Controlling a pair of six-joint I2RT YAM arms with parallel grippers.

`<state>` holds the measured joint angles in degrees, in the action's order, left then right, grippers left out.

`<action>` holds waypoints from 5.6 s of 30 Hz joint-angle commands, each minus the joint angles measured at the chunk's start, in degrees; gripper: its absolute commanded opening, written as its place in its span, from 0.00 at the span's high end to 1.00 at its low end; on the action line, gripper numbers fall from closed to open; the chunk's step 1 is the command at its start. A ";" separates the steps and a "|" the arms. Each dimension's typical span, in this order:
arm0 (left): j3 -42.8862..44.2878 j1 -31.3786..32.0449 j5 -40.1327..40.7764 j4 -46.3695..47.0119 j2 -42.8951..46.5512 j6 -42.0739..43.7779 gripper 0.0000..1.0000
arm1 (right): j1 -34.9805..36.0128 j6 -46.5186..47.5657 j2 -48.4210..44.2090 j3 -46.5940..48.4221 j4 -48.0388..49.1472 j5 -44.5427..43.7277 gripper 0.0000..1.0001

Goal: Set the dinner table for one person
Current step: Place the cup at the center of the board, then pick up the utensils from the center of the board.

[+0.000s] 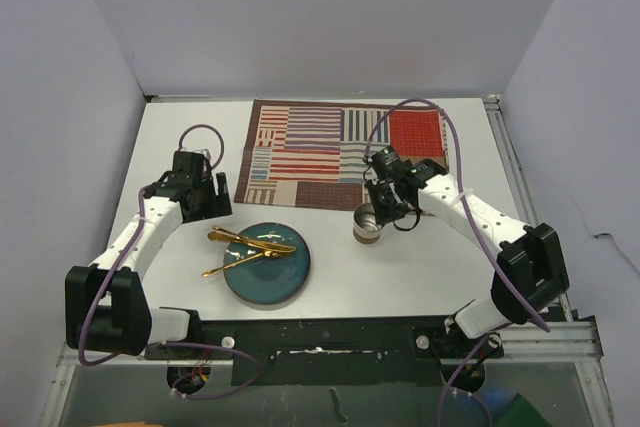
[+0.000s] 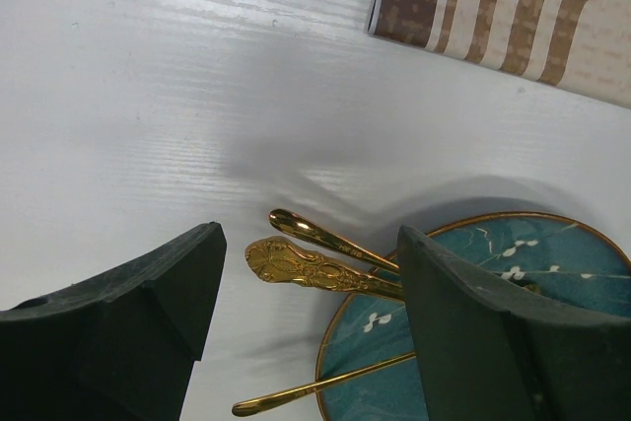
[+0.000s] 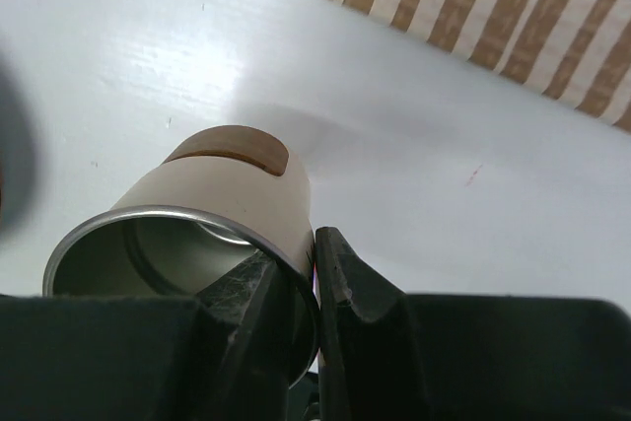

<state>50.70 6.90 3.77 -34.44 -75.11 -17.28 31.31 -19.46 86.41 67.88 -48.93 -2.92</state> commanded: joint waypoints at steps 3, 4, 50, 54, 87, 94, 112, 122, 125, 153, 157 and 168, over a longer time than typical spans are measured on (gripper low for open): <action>0.35 -0.53 -0.82 2.35 0.59 0.97 0.29 | 3.01 -3.18 -4.40 -6.15 1.72 3.50 1.00; 0.34 -0.49 -0.78 2.36 0.50 0.98 0.29 | 3.24 -3.64 -4.53 -7.32 2.34 3.49 1.00; 1.46 1.63 -9.82 2.25 -1.43 0.42 0.29 | 13.98 -2.46 -6.15 7.96 0.18 -4.29 0.46; 4.40 7.49 -12.39 -0.75 -2.20 -1.69 0.29 | 13.96 -0.78 -1.66 10.45 0.91 -4.06 0.45; 23.77 10.66 1.16 -24.01 0.46 -0.93 0.29 | 23.17 23.09 13.13 13.02 10.74 13.00 0.46; 27.53 2.09 3.74 -18.93 -0.71 0.36 0.29 | 24.56 28.75 18.93 17.77 11.11 18.69 0.41; 17.81 -16.73 -3.29 -4.09 -8.43 -0.45 0.29 | 24.53 35.66 38.25 40.81 2.98 33.62 0.34; 15.93 -16.83 -4.55 -2.72 -7.42 -0.65 0.29 | 23.71 36.10 43.80 45.30 2.43 37.11 0.33; 16.13 -16.83 -4.91 -2.84 -7.57 -0.53 0.29 | 24.09 36.07 46.32 47.33 1.12 38.16 0.33; 16.74 -16.83 -7.21 -3.66 -3.59 -0.75 0.29 | 28.80 30.90 42.77 29.07 6.80 35.43 0.48; 16.47 -16.83 -7.30 -3.64 -3.12 -0.57 0.29 | 29.19 29.91 45.05 30.55 5.78 34.10 0.73; 15.72 -16.83 -7.81 -3.35 -2.33 -0.39 0.29 | 29.53 27.78 42.75 28.15 6.33 30.22 1.00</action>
<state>66.24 -9.74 -2.92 -40.03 -79.59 -17.80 60.47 7.77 127.87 100.01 -40.71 36.21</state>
